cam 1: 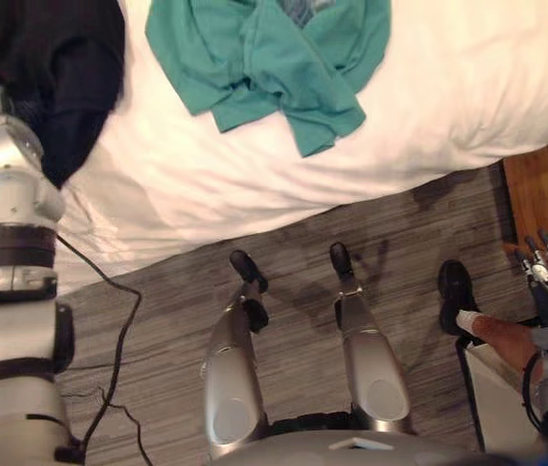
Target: Tidy the bed and pick cloth on bed and put in laundry
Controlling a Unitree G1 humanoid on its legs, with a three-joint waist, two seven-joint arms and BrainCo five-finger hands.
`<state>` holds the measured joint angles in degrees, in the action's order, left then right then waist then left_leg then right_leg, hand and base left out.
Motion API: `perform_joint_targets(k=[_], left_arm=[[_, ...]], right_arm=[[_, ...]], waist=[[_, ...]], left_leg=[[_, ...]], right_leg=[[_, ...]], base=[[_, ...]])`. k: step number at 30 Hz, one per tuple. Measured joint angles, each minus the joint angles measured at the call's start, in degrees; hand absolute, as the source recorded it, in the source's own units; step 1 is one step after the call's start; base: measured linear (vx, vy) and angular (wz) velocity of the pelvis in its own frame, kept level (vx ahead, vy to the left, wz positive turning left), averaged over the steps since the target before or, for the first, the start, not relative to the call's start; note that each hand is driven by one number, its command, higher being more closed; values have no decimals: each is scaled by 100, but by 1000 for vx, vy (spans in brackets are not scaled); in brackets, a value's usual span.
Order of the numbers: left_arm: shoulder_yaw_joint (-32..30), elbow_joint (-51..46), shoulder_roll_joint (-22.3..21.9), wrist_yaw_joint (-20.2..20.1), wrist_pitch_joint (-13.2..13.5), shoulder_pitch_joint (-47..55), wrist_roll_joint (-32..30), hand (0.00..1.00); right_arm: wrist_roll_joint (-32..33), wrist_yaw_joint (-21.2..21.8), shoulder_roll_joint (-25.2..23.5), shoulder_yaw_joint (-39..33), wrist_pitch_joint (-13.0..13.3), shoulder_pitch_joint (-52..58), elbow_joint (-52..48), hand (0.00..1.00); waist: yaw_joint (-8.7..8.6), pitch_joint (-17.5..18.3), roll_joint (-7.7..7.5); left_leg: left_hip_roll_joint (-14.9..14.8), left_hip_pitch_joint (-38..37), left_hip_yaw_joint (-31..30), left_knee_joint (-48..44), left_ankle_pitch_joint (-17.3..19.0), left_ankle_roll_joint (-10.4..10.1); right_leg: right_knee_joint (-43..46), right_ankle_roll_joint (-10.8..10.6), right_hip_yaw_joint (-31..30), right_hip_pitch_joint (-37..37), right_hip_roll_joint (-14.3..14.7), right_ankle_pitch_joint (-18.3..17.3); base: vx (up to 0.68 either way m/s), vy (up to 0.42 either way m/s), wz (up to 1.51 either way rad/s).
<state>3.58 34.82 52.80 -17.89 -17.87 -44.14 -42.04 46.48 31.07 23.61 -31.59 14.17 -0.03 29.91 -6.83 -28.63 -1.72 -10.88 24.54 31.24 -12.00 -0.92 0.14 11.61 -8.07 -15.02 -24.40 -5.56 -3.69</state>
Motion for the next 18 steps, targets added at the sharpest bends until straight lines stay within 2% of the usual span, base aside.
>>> perform_joint_targets(k=[1,2,3,4,6,7,8,9,10,12,13,16,18], left_arm=[[125,-33,106,1,493,203,1129,100],[160,-130,130,-23,745,365,1665,100],[228,-501,130,-243,1161,700,2562,100],[245,-967,31,-536,1486,1153,3203,100],[247,-1554,-281,-988,1755,1777,3784,100],[208,-2205,-588,-1468,1896,2509,4317,100],[192,-2464,-712,-1659,1907,2820,4508,100],[90,-2919,-1020,-2014,1907,3469,4788,100],[-154,-3326,-1443,-2255,1873,4211,5013,100],[-430,-3638,-2033,-2472,1827,5081,5155,100],[-637,-3740,-2590,-2554,1812,5888,5176,100],[-909,-3726,-3439,-2585,1725,7141,5195,100],[-982,-3414,-3885,-2603,1701,7527,5230,100]], right_arm=[[0,-154,2,-75,-1,60,-206,0],[-2,-238,-2,-127,-2,98,-332,0],[-12,-470,2,-250,-14,215,-609,0],[-60,-681,-20,-433,-24,344,-817,0],[-212,-960,-67,-657,-37,553,-1008,0],[-419,-1252,-194,-875,-35,763,-1261,0],[-513,-1356,-277,-983,-23,877,-1383,0],[-676,-1555,-485,-1204,18,1138,-1625,0],[-804,-1725,-735,-1424,119,1402,-1879,0],[-994,-1949,-1064,-1661,283,1738,-2108,0],[-1354,-2251,-1311,-1804,507,2015,-2233,0],[-2074,-2720,-1507,-1909,839,2254,-2447,0],[-2378,-2868,-1504,-1969,971,2262,-2739,0]], waist=[[5,16,29],[1,23,41],[23,48,58],[50,178,77],[134,511,68],[179,696,43],[164,762,40],[179,952,21],[252,1179,16],[382,1493,-3],[439,1801,-8],[556,2230,-25],[657,2411,-36]], left_leg=[[37,-164,2,-8,39,21],[64,-260,-8,-9,66,24],[117,-444,-30,-11,133,33],[162,-572,-51,-11,194,47],[204,-640,-67,-7,261,55],[247,-849,-129,-17,286,50],[256,-948,-140,-14,287,50],[280,-1124,-167,20,296,38],[311,-1352,-210,170,319,6],[399,-1655,-297,381,332,-18],[499,-1905,-415,576,366,-65],[667,-2198,-629,821,405,-127],[721,-2305,-690,907,408,-109]], right_leg=[[-44,-30,21,211,-56,-20],[-76,-48,39,332,-87,-34],[-98,-95,102,557,-154,-68],[-133,-105,204,742,-217,-75],[-189,-109,284,864,-272,-77],[-221,-109,450,1153,-315,-77],[-242,-108,559,1302,-335,-78],[-287,-104,719,1553,-361,-81],[-296,-90,843,1765,-361,-91],[-305,-15,987,2049,-387,-158],[-313,72,1140,2323,-442,-260],[-344,172,1325,2694,-528,-422],[-392,206,1480,2851,-570,-488]], base=[[79,67,6],[73,76,12],[79,83,21],[82,85,20],[152,71,19],[198,53,31],[196,44,48],[159,21,45],[169,14,35],[179,1,30],[176,10,39],[114,10,36],[52,-21,31]])
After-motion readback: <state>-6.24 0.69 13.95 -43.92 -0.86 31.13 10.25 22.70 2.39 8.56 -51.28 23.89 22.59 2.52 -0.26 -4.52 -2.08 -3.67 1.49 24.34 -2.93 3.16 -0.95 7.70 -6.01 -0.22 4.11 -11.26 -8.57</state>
